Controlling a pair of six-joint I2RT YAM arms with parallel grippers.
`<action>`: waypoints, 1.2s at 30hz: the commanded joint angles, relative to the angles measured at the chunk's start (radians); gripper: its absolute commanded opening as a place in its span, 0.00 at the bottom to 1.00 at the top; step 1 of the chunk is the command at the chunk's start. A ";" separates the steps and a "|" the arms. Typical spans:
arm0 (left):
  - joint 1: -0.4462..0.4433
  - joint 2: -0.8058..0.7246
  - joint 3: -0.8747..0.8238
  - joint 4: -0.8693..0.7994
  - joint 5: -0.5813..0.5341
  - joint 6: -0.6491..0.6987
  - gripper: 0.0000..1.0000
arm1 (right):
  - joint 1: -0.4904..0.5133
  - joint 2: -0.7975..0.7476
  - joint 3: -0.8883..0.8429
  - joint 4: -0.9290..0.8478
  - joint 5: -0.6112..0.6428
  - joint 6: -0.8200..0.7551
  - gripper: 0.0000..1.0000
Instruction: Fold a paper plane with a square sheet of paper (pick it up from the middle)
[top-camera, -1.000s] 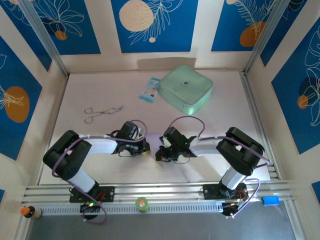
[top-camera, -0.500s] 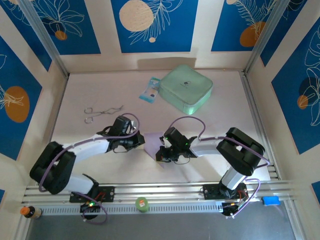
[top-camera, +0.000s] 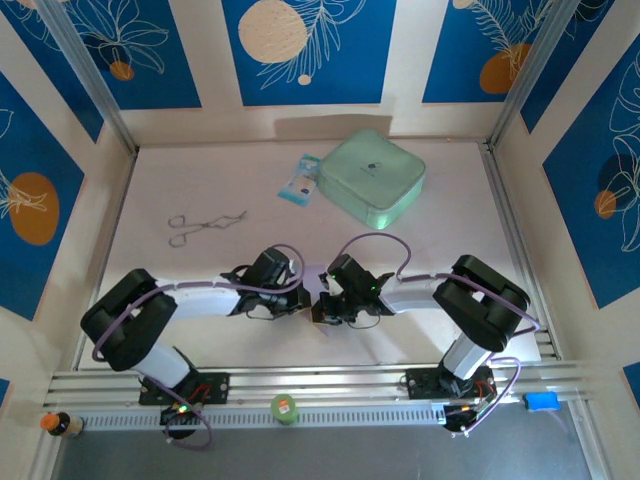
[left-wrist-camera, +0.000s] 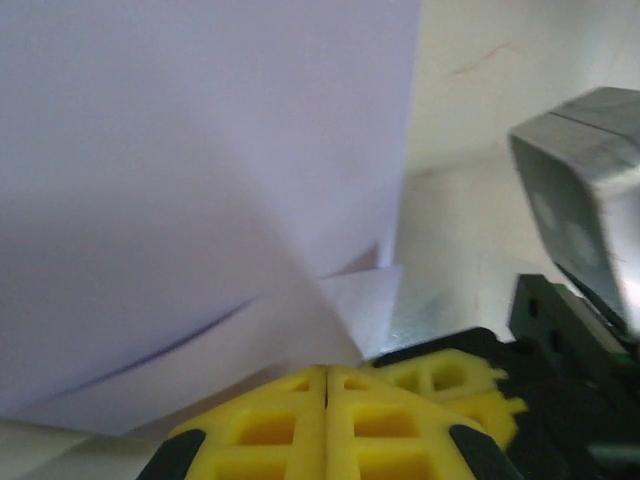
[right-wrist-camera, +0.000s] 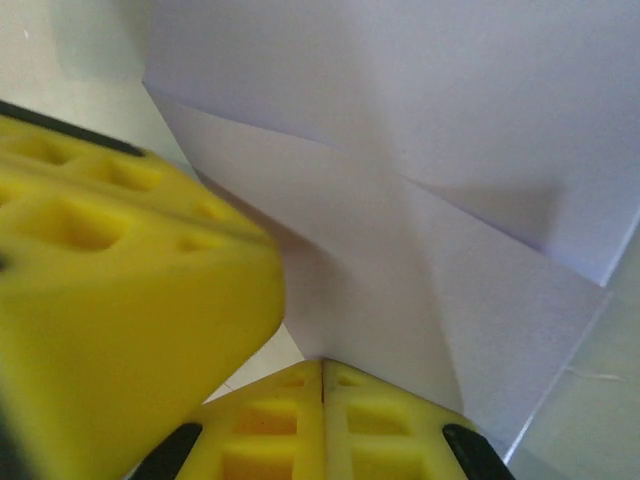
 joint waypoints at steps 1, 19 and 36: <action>0.005 0.034 -0.045 0.030 -0.044 -0.016 0.00 | 0.008 0.023 -0.044 -0.123 0.032 0.015 0.01; 0.146 0.045 -0.098 0.079 -0.015 0.048 0.00 | 0.016 0.039 -0.045 -0.122 0.035 0.023 0.00; 0.243 -0.018 -0.017 -0.059 0.017 0.089 0.02 | 0.015 0.031 -0.043 -0.126 0.039 0.021 0.00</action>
